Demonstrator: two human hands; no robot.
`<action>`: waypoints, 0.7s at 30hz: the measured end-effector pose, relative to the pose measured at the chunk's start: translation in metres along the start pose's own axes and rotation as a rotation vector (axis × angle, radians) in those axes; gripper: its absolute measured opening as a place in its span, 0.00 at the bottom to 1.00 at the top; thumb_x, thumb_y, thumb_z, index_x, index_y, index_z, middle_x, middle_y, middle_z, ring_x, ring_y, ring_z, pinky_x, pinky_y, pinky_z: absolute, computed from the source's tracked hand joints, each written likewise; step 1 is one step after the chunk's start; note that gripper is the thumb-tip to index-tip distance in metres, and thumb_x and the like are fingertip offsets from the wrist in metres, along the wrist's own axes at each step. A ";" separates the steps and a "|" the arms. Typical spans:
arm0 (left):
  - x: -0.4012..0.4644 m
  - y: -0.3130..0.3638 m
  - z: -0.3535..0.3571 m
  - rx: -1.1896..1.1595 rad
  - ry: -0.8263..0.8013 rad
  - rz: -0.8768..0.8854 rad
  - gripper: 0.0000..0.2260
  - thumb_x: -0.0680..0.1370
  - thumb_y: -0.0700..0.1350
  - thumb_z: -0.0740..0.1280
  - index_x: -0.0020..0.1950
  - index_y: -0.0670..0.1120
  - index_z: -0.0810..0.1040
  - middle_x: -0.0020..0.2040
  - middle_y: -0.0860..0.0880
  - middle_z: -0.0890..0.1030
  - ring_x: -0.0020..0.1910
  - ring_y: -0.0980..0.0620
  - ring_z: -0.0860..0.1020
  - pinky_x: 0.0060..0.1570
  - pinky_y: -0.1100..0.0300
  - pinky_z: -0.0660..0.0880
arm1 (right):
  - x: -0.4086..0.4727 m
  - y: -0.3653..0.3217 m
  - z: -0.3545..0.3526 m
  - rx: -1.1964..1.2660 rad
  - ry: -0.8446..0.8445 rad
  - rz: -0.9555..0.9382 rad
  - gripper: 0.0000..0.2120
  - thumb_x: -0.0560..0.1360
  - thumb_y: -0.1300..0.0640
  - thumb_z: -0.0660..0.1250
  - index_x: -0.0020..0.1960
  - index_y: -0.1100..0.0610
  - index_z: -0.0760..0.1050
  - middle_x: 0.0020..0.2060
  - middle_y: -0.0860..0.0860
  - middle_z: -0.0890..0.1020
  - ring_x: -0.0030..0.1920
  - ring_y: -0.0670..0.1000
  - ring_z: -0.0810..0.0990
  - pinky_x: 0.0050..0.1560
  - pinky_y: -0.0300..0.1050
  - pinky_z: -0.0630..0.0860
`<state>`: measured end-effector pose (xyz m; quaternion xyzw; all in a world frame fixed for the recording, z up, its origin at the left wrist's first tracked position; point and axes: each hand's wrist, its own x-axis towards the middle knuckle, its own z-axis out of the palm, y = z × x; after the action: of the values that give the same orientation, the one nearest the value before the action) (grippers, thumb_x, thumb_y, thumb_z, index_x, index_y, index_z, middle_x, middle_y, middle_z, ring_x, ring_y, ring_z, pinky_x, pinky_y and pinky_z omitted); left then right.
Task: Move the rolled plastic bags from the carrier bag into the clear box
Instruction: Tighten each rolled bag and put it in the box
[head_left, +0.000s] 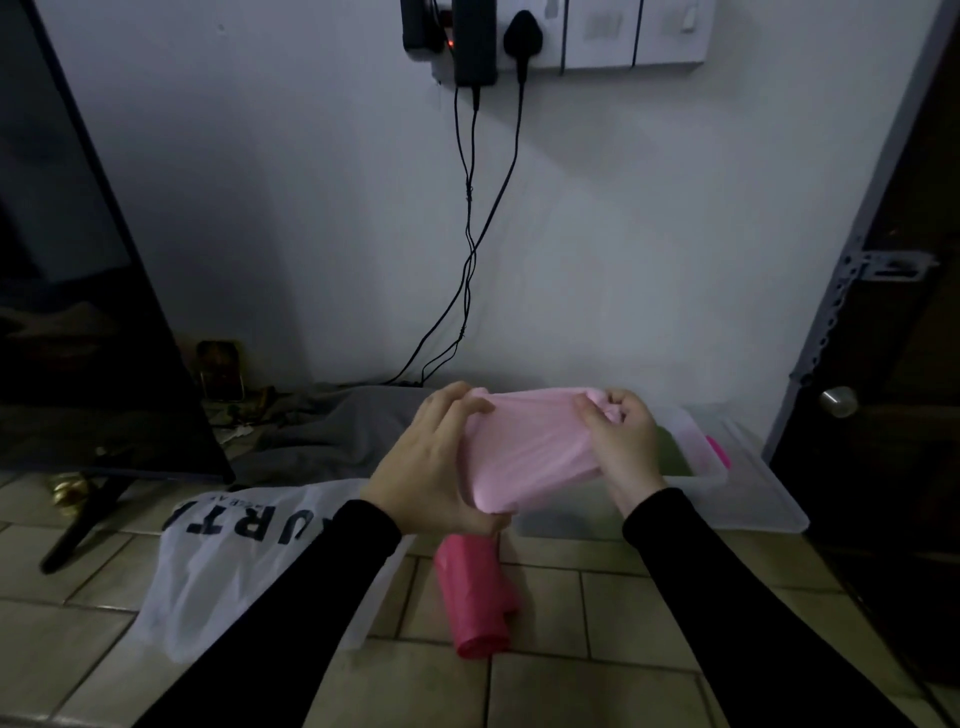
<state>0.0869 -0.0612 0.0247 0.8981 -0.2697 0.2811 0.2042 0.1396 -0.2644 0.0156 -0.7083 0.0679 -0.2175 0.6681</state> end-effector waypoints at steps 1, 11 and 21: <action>0.000 0.004 0.002 -0.040 0.016 -0.022 0.44 0.55 0.62 0.76 0.65 0.42 0.70 0.66 0.48 0.69 0.70 0.49 0.65 0.68 0.56 0.65 | 0.001 0.000 -0.001 -0.042 0.015 -0.032 0.08 0.73 0.55 0.71 0.44 0.57 0.72 0.36 0.50 0.76 0.38 0.50 0.74 0.34 0.35 0.68; 0.014 0.015 0.017 0.020 0.056 -0.138 0.43 0.58 0.64 0.69 0.65 0.40 0.69 0.62 0.45 0.73 0.67 0.47 0.67 0.68 0.57 0.65 | -0.049 -0.049 0.017 -0.594 -0.387 -0.454 0.15 0.80 0.54 0.58 0.62 0.58 0.75 0.57 0.55 0.81 0.58 0.55 0.78 0.55 0.40 0.69; 0.035 0.035 0.005 -0.068 0.070 0.015 0.45 0.54 0.62 0.73 0.66 0.41 0.70 0.63 0.49 0.73 0.67 0.50 0.70 0.65 0.58 0.69 | -0.055 -0.067 0.014 -0.375 -0.415 -0.115 0.15 0.78 0.49 0.62 0.45 0.60 0.78 0.37 0.55 0.82 0.43 0.55 0.80 0.34 0.41 0.69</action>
<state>0.0927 -0.1040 0.0499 0.8781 -0.2786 0.3048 0.2419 0.0831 -0.2234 0.0685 -0.8516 -0.0714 -0.0890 0.5116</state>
